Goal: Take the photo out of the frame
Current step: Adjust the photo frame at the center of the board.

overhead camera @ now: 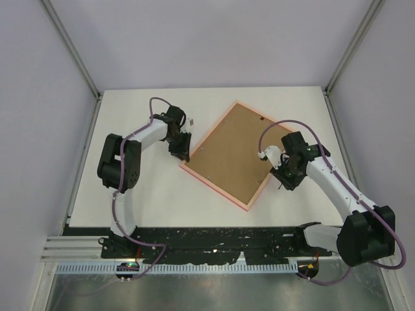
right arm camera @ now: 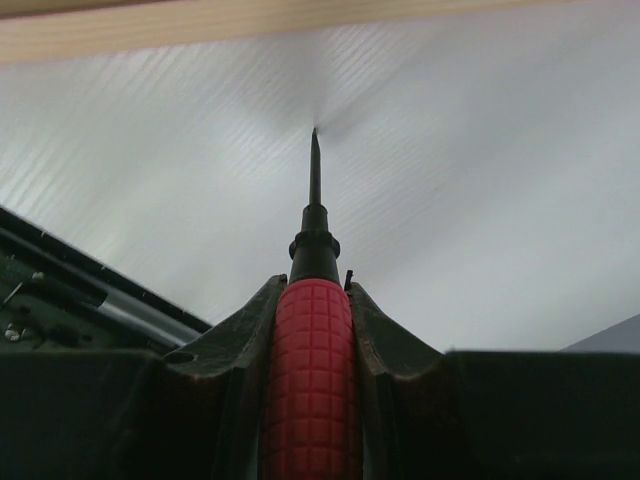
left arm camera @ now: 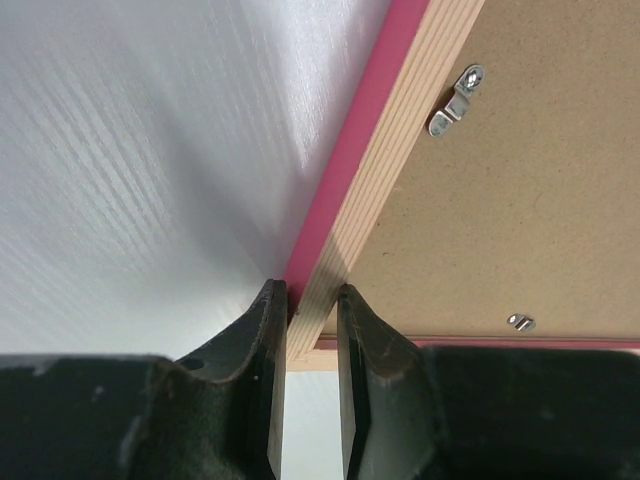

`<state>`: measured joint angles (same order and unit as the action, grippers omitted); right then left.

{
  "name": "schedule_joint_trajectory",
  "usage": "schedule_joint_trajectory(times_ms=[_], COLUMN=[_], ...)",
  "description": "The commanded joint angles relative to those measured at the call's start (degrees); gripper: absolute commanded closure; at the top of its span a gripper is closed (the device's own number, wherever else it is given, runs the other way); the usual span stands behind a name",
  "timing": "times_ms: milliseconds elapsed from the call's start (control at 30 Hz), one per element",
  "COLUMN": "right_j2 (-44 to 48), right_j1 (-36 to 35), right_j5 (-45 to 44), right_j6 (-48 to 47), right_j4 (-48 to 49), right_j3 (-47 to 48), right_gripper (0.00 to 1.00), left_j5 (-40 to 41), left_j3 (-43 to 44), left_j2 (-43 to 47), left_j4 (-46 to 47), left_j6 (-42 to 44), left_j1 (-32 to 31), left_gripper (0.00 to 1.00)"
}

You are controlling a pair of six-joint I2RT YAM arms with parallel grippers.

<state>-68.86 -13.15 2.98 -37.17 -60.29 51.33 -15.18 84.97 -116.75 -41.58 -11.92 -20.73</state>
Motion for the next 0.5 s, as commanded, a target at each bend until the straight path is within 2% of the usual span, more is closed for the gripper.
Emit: schedule_joint_trajectory(times_ms=[0, 267, 467], right_j2=[-4.7, -14.9, -21.3], right_j1=[0.3, 0.3, 0.3], right_j5=[-2.8, -2.4, -0.4], right_j6=[2.0, 6.8, 8.8], right_j4=[12.1, 22.9, 25.8], right_j3=[2.1, 8.2, 14.4], right_gripper=[0.92, 0.92, 0.92], left_j5=[0.4, 1.2, 0.7], left_j3=[-3.8, -9.2, -12.3], left_j2=[1.7, 4.8, 7.7], left_j4=[0.7, 2.6, 4.1], left_j6=[-3.5, -4.9, -5.9], left_j1=[0.9, 0.9, 0.9], left_gripper=[1.00, 1.00, 1.00])
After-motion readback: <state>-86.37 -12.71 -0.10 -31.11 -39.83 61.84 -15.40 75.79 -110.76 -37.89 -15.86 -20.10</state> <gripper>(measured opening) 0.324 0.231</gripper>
